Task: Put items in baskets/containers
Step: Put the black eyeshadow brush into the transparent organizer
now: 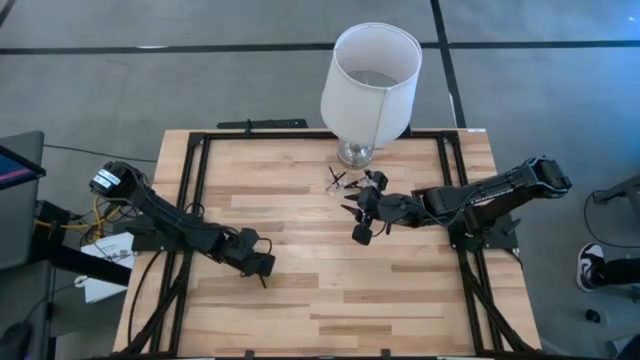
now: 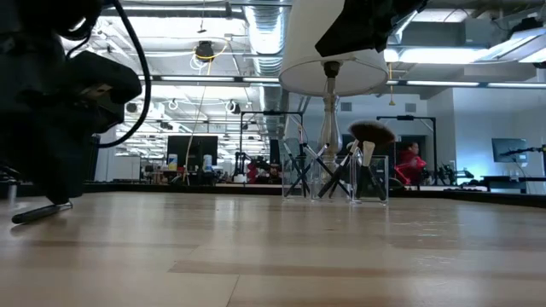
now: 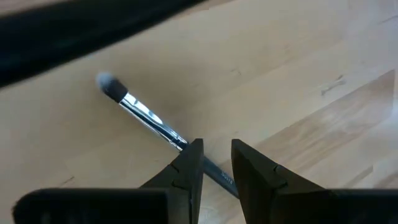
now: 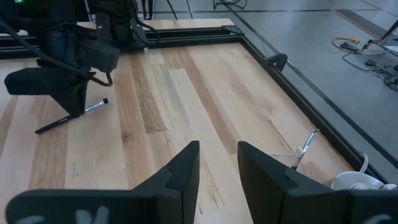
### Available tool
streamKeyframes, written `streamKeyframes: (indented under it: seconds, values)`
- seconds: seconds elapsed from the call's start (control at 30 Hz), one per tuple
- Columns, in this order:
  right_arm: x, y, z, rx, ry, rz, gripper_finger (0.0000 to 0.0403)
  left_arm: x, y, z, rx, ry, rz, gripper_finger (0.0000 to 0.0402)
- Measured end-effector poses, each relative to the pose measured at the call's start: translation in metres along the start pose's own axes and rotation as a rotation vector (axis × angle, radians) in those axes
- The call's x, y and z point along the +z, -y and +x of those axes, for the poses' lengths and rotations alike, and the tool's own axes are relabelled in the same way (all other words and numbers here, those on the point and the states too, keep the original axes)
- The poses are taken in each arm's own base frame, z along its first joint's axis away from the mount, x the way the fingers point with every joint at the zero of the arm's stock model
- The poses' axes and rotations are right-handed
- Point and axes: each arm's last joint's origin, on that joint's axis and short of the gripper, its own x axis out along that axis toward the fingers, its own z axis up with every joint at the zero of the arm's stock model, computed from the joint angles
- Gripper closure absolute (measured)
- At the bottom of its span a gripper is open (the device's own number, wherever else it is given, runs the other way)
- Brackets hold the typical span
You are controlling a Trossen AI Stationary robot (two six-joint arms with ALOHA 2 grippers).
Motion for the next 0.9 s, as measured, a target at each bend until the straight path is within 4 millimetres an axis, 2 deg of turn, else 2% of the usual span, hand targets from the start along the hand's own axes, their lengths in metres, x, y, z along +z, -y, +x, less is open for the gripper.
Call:
streamKeyframes:
  seconds: [0.4, 0.57, 0.83, 0.9]
  values:
    - [0.001, 0.000, 0.000, -0.001, 0.007, -0.038, 0.0301, 0.000, 0.006, -0.013, -0.060, -0.062, 0.014, 0.0321]
    - [0.001, 0.000, 0.000, 0.000, 0.013, -0.034, 0.0301, -0.001, 0.000, -0.011, 0.010, -0.087, -0.022, 0.0321]
    - [0.001, 0.000, 0.000, 0.000, 0.013, -0.034, 0.0301, 0.004, -0.004, -0.009, 0.045, 0.014, -0.034, 0.0321]
    - [0.001, 0.000, 0.000, 0.002, 0.012, -0.034, 0.0301, 0.004, -0.011, -0.006, 0.072, 0.019, -0.062, 0.0321]
